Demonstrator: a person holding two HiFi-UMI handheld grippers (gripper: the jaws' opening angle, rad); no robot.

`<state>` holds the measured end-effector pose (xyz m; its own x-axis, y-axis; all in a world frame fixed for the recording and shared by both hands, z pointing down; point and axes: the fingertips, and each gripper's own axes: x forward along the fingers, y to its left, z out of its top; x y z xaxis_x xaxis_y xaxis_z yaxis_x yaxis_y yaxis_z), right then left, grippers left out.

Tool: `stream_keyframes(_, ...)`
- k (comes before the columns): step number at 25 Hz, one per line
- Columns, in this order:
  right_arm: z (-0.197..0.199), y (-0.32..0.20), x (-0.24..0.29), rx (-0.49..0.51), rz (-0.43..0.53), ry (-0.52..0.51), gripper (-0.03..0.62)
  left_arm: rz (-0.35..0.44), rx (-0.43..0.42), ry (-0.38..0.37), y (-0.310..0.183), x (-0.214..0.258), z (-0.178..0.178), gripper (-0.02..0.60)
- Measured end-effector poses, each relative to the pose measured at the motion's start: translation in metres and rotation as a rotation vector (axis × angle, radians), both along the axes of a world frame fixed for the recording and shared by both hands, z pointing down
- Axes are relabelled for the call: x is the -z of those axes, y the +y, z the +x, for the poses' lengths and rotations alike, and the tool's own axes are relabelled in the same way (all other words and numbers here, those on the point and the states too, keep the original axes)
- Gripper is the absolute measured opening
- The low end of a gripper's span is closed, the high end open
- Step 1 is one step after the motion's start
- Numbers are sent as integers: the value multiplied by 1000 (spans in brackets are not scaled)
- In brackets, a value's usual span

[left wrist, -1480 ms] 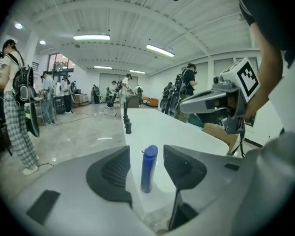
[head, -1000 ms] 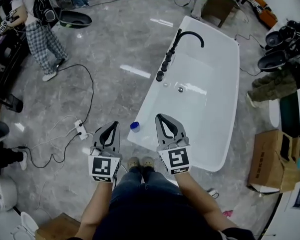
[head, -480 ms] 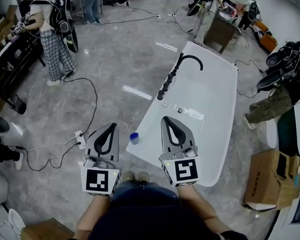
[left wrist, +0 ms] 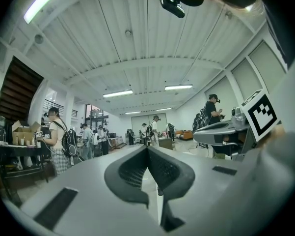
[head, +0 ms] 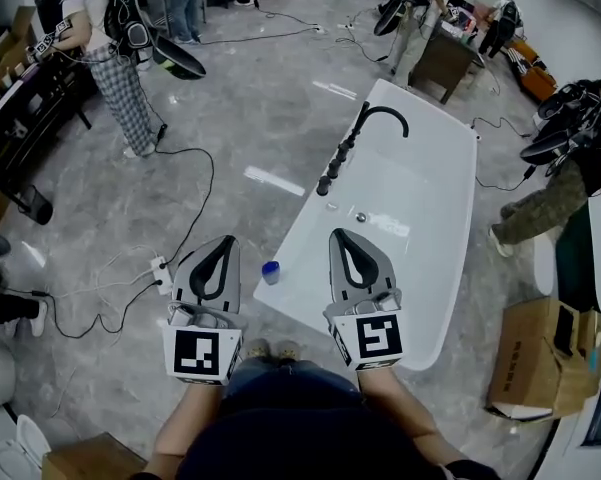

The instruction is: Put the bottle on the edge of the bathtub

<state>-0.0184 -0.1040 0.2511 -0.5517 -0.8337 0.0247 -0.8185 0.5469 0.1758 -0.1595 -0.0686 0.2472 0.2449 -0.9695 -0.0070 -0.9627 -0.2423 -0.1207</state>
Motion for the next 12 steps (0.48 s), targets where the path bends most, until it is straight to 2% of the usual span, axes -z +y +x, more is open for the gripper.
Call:
stream_keyframes(7,-8,-3,1,-3,6,1,28,5,-13,-5,-4,0,-6,23)
stream_keyframes(12,-13,-14,1,-5,7,1,28,35,-24,25,-17,7,-8,23)
